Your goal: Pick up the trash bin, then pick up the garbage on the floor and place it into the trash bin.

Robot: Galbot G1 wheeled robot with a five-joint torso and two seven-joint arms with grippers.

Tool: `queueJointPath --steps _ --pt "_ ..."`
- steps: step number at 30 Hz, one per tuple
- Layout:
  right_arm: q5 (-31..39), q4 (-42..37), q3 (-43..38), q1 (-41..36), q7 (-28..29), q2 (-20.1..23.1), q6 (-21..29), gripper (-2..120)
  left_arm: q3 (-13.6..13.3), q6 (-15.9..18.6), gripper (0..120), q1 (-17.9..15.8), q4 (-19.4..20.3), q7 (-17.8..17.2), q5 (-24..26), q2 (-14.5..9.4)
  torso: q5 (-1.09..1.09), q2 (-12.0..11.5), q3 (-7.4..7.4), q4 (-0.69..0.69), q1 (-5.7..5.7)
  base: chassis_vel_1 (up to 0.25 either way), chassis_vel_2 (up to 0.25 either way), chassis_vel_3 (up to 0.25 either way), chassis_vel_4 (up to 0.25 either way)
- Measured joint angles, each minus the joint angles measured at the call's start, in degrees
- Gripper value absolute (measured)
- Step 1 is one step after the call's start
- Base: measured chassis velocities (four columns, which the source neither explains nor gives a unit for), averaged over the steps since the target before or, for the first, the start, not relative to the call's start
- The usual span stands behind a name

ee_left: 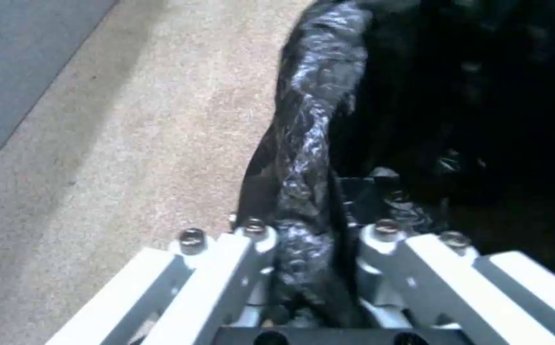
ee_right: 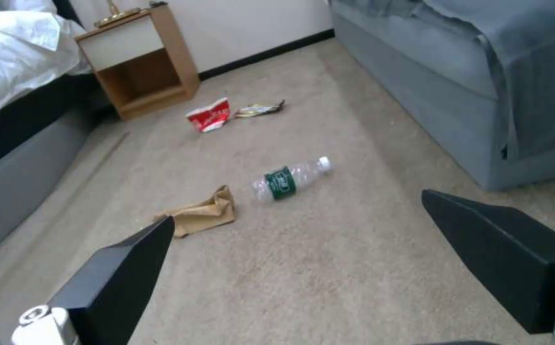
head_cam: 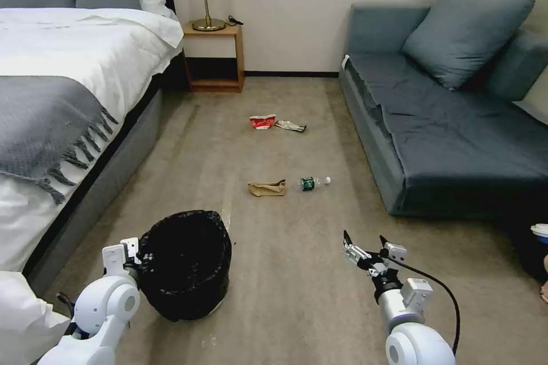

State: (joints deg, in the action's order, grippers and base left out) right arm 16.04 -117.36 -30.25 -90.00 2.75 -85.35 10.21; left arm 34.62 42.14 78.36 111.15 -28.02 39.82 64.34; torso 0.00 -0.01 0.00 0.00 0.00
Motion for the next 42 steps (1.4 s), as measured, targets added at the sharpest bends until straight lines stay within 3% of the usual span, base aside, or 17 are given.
queueJointPath --steps 2,10,18,21,23,28,42 --pt "0.00 -0.13 0.04 -0.21 0.04 -0.07 -0.01 100 0.23 -0.06 0 0.36 0.18 0.38 -0.69 0.18 -0.01 0.00 0.00 -0.01 0.00 0.000 0.000 0.000 0.000" --pt "1.47 -0.23 -0.13 -0.26 -0.28 0.40 -0.95 100 1.39 -0.06 0 1.68 2.95 0.67 -6.78 0.83 0.01 0.00 0.00 0.00 0.00 0.000 0.000 0.000 0.000" --pt "3.91 -1.43 0.19 -0.48 -3.69 0.91 -0.83 100 1.88 -0.04 0 3.21 7.10 0.72 -9.64 1.09 0.00 0.00 0.01 0.01 0.00 0.000 0.000 0.000 0.000" --pt "4.06 -1.43 0.23 -0.42 -3.90 1.03 -0.93 100 2.12 -0.92 0 3.96 8.13 1.35 -13.77 1.46 0.01 0.00 0.01 0.00 0.00 0.000 0.000 0.000 0.000" --pt "4.47 -1.12 0.23 -0.31 -3.92 1.23 -1.03 100 2.67 -2.63 0 5.10 10.19 2.40 -21.05 2.44 0.01 0.00 0.01 0.01 0.00 0.000 0.000 0.000 0.000" --pt "5.15 -0.79 0.13 -0.26 -3.97 1.45 -1.10 100 2.78 -3.78 0 6.90 13.44 3.09 -25.71 3.93 -0.01 0.01 0.01 0.01 0.00 0.000 0.000 0.000 0.000" --pt "6.36 -0.09 -0.52 0.25 -4.71 1.90 -1.70 100 3.42 -5.37 0 8.21 14.94 3.33 -30.25 4.55 0.01 0.01 0.01 0.00 0.00 0.000 0.000 0.000 0.000"
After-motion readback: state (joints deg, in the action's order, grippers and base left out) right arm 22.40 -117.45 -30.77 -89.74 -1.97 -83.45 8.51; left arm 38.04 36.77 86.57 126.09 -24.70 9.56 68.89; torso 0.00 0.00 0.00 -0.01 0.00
